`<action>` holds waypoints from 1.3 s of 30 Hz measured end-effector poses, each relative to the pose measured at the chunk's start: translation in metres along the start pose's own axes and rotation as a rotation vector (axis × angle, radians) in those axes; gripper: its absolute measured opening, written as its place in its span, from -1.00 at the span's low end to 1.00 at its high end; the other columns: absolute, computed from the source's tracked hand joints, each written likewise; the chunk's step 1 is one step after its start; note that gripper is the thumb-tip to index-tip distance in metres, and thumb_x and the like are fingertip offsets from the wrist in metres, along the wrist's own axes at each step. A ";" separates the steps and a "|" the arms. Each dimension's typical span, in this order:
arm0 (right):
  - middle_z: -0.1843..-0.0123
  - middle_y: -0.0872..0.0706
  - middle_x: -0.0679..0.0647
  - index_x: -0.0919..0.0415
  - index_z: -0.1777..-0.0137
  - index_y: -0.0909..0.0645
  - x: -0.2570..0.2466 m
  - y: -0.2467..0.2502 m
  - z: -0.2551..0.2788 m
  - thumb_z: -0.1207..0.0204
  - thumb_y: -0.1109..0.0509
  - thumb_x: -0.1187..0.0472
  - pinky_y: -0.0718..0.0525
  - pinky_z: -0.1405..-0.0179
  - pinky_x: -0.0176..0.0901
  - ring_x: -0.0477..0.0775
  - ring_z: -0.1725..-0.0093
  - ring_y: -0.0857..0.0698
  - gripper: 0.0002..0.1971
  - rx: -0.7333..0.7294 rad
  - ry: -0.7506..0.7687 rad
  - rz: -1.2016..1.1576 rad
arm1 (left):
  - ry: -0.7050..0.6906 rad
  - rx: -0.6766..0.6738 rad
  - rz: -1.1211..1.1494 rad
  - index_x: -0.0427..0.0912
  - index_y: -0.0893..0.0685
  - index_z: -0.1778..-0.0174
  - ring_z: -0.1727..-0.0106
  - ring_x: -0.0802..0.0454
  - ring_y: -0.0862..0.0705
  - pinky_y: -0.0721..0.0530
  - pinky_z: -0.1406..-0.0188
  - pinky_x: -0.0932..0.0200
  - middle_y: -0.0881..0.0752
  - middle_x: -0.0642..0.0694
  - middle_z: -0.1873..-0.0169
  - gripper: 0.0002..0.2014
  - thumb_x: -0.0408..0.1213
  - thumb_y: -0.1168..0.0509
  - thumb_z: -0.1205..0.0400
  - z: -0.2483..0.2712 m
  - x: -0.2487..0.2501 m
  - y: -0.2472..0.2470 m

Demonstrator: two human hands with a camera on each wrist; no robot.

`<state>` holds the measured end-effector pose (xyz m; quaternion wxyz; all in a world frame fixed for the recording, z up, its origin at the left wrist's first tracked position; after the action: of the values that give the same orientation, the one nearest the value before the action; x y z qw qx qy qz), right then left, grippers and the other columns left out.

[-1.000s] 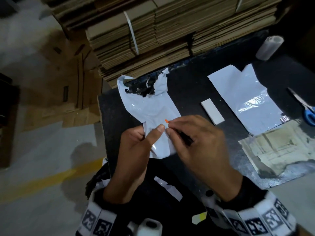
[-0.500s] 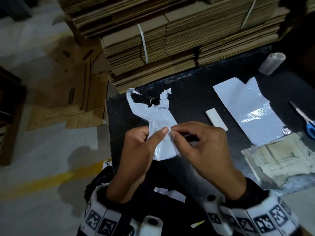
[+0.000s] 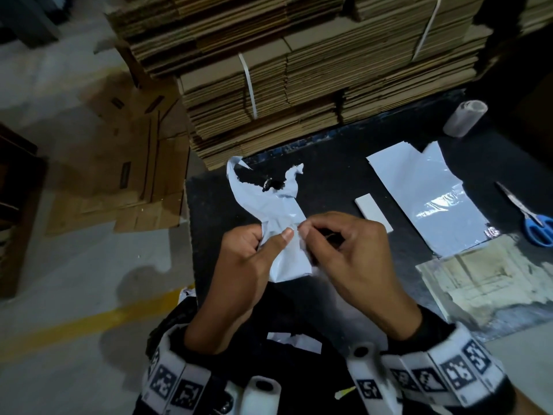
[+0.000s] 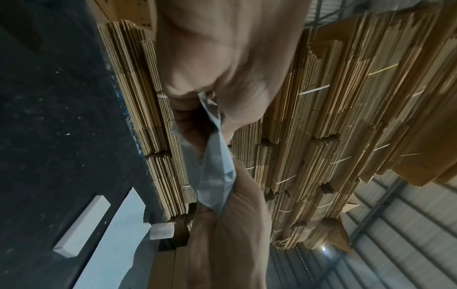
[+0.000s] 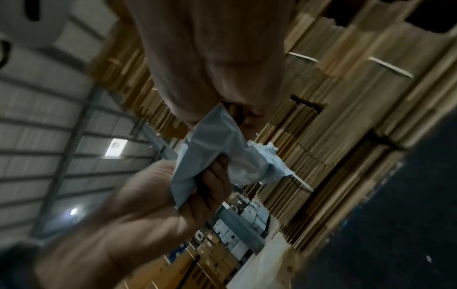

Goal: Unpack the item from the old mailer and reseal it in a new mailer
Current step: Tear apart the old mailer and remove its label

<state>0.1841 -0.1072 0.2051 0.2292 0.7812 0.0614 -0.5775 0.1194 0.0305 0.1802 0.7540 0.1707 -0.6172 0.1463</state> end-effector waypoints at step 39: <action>0.16 -0.80 0.03 0.24 0.17 -0.77 -0.020 0.098 -0.029 -0.48 -0.47 0.23 -0.69 0.20 -0.13 -0.02 0.20 -0.71 -0.91 -0.081 0.433 0.378 | -0.085 0.221 -0.090 -0.43 -0.73 0.31 0.27 -0.36 -0.75 -0.71 0.32 -0.19 -0.77 -0.37 0.35 -0.76 -0.33 -0.41 -0.60 0.003 0.049 -0.095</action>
<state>0.2383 -0.1779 0.2579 0.3454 0.8741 -0.0148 -0.3413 0.1675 -0.0559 0.2215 0.7097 0.2862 -0.6204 0.1718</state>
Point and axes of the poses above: each hand's wrist, its own z-axis away from the middle knuckle, its own y-axis out of the back of the hand, x = y × z, the point moved 8 cm from there along -z, towards the middle knuckle
